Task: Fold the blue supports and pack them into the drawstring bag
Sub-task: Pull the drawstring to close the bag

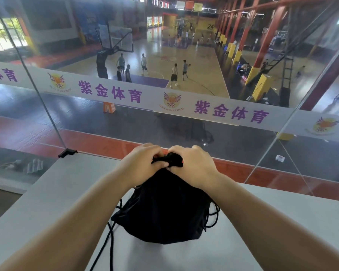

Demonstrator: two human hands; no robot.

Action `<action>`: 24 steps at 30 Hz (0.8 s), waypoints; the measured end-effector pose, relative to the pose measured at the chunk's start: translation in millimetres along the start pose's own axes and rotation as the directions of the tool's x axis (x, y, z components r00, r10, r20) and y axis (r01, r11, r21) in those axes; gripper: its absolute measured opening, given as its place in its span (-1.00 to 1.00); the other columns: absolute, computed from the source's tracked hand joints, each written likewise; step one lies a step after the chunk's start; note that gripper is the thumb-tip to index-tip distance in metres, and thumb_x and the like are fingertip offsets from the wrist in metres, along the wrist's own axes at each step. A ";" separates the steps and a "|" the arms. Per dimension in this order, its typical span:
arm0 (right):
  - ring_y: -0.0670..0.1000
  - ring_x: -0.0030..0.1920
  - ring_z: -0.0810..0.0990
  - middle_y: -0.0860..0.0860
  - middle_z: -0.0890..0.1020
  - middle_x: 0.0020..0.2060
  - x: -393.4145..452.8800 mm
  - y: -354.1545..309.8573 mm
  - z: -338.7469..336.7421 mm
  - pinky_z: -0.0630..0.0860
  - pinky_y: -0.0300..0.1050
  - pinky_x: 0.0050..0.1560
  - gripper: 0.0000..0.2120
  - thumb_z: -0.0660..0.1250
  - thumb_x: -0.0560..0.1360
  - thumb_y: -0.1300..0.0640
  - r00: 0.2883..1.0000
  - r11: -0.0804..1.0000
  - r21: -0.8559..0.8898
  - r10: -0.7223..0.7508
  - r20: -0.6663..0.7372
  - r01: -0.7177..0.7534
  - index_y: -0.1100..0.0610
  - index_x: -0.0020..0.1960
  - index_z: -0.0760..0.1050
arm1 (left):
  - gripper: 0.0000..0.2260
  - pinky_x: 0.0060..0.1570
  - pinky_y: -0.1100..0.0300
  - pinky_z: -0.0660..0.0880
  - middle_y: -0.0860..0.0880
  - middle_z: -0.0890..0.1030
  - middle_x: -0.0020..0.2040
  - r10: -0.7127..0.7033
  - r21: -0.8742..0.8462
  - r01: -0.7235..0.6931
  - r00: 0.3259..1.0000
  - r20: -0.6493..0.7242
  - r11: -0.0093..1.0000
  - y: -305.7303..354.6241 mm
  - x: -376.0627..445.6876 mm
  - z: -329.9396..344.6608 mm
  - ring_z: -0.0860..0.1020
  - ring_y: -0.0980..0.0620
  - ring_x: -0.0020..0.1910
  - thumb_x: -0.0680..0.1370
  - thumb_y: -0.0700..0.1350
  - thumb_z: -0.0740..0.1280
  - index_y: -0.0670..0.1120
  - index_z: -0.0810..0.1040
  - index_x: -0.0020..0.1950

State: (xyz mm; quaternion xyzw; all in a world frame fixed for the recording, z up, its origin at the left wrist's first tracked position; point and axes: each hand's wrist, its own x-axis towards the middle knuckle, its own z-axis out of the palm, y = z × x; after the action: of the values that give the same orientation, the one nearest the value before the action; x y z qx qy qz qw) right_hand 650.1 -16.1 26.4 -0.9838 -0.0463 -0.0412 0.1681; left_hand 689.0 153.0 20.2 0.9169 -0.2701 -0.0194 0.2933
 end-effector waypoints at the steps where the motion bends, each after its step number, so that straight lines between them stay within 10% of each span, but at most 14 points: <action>1: 0.07 0.07 0.47 -0.11 0.64 -0.02 0.2 1.3 1.0 0.49 0.00 0.00 -0.64 0.26 0.47 -0.12 1.000 1.000 -0.001 -0.017 0.000 0.017 -0.22 0.26 0.39 | -0.84 0.10 0.09 0.48 0.02 0.59 0.01 0.012 0.025 -0.011 1.000 -0.014 1.000 1.1 0.9 -0.3 0.54 0.02 0.03 0.50 0.00 0.35 -0.02 0.60 0.02; 10: 0.09 0.04 0.46 -0.07 0.60 0.01 1.7 6.5 5.3 0.45 0.01 -0.01 -0.72 0.23 0.51 -0.06 0.996 0.991 -0.105 -0.080 -0.023 0.078 -0.19 0.22 0.43 | -0.83 -0.15 0.17 0.48 0.01 0.64 -0.18 -0.068 -0.216 0.069 0.998 0.012 0.974 8.4 -11.9 -10.4 0.58 0.05 -0.18 0.57 -0.04 0.24 0.01 0.59 -0.15; 18: 0.07 0.10 0.46 -0.14 0.54 0.10 -10.5 41.5 -5.8 0.44 0.01 -0.01 -0.70 0.18 0.49 -0.10 1.000 0.970 -0.243 0.010 -0.023 -0.015 -0.21 0.21 0.41 | -0.75 -0.31 0.14 0.32 -0.07 0.52 -0.36 -0.380 -0.379 0.260 0.880 -0.285 0.888 -19.4 -7.8 -21.5 0.40 0.01 -0.39 0.55 -0.05 0.28 -0.15 0.61 -0.23; 24: 0.04 0.00 0.50 -0.10 0.56 -0.07 -16.1 45.3 -6.9 0.45 -0.05 -0.10 -0.78 0.24 0.46 -0.11 0.999 0.986 -0.162 0.026 -0.027 -0.030 -0.13 0.09 0.47 | -0.82 -0.20 0.10 0.36 -0.11 0.56 -0.26 -0.337 -0.245 0.310 0.938 -0.075 0.918 -29.1 -4.8 -3.0 0.52 -0.14 -0.21 0.56 -0.07 0.27 -0.14 0.57 -0.13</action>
State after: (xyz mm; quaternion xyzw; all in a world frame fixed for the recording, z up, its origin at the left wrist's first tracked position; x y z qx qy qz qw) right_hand 638.4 -62.2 16.5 -0.9942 -0.0271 -0.0547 0.0886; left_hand 699.5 176.9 6.2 0.9083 -0.0931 -0.0455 0.4053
